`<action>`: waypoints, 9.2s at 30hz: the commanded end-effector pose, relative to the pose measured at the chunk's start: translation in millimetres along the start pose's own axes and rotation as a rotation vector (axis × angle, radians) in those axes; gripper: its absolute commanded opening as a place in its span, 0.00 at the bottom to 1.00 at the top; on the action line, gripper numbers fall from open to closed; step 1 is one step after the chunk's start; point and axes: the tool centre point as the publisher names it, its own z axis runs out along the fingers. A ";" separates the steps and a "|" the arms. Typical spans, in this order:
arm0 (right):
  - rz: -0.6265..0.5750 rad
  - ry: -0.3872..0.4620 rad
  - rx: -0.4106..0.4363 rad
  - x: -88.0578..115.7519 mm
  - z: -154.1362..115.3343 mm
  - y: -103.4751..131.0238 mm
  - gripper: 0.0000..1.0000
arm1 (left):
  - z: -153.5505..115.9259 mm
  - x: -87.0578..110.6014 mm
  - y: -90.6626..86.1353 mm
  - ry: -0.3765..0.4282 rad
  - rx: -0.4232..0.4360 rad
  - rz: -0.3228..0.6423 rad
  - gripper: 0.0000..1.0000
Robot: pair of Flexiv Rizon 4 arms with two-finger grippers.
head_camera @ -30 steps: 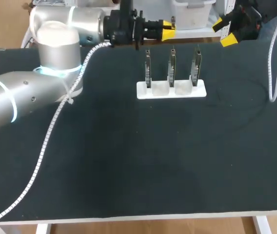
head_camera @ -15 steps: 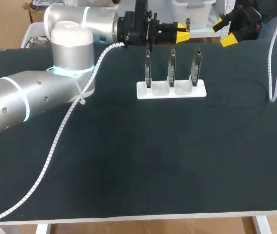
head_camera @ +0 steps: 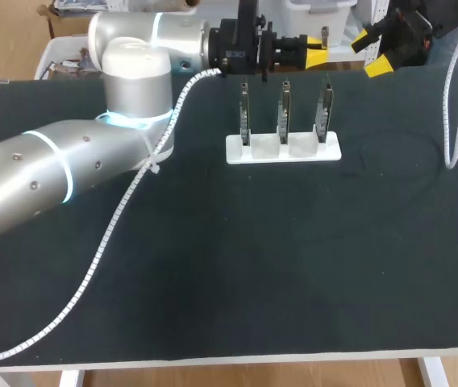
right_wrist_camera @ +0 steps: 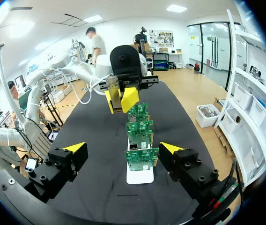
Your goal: Pick up the optical module with the left hand, and insert it into the network port with the right hand.
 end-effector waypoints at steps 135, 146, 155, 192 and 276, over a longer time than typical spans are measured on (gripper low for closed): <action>0.001 0.002 -0.388 -1.4 -1.9 -8.1 1.00 | 19.9 34.9 25.0 0.051 0.073 -0.095 0.00; 0.001 0.002 -0.388 -1.4 -1.9 -8.1 1.00 | 21.3 34.2 24.6 0.054 0.072 -0.091 0.00; 0.001 0.002 -0.388 -1.4 -1.9 -8.1 1.00 | 21.4 34.2 24.7 0.052 0.072 -0.091 0.00; -0.030 0.008 -0.364 -40.2 10.3 -16.6 1.00 | 21.4 34.2 24.7 0.052 0.072 -0.091 0.00; -0.056 0.033 -0.402 -48.8 22.0 -16.7 0.00 | 21.4 34.2 24.7 0.052 0.072 -0.091 1.00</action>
